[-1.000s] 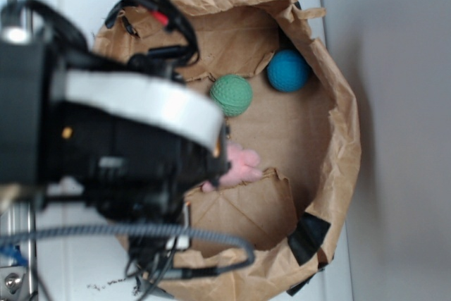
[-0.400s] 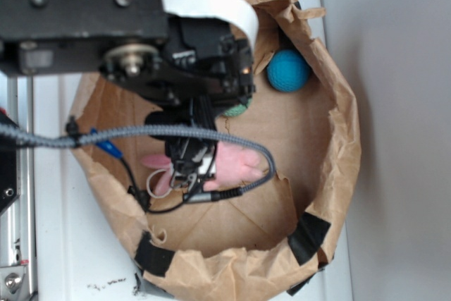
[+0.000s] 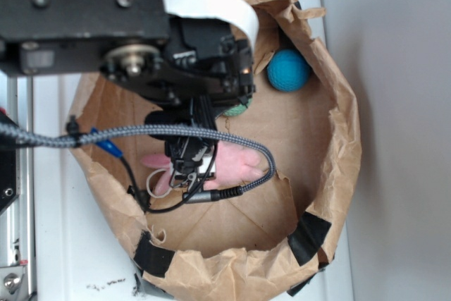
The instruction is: Grab the blue ball.
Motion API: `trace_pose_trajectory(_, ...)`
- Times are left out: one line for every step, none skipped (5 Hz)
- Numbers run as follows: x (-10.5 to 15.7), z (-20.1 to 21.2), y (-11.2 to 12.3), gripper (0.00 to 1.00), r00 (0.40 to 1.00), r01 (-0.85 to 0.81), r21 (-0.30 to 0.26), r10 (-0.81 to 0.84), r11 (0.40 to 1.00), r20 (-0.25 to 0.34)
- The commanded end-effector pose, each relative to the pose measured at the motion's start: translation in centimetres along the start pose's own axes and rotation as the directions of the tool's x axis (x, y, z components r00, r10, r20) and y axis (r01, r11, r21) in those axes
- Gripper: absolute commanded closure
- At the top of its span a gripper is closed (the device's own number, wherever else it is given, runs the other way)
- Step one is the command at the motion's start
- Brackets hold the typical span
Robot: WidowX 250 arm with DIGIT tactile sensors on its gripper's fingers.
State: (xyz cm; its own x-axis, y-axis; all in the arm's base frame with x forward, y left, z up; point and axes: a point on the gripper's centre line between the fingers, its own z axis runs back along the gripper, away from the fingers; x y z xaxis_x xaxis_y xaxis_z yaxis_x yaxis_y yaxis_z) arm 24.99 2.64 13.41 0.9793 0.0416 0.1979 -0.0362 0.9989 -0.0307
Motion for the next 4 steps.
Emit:
trace_pose_trajectory(1.4, -2.5, 1.0, 0.00, 0.994, 0.015, -0.020, -0.013, 1.000, 0.106)
trace_pose_trajectory(2.9, -4.4, 2.4, 0.00, 0.994, 0.024, -0.042, -0.019, 0.999, 0.105)
trace_pose_trajectory(4.4, -6.0, 2.8, 0.00, 0.993, -0.009, -0.054, 0.016, 0.998, 0.121)
trace_pose_trajectory(5.7, -6.4, 1.9, 0.00, 0.987, -0.053, -0.041, 0.059, 0.998, 0.148)
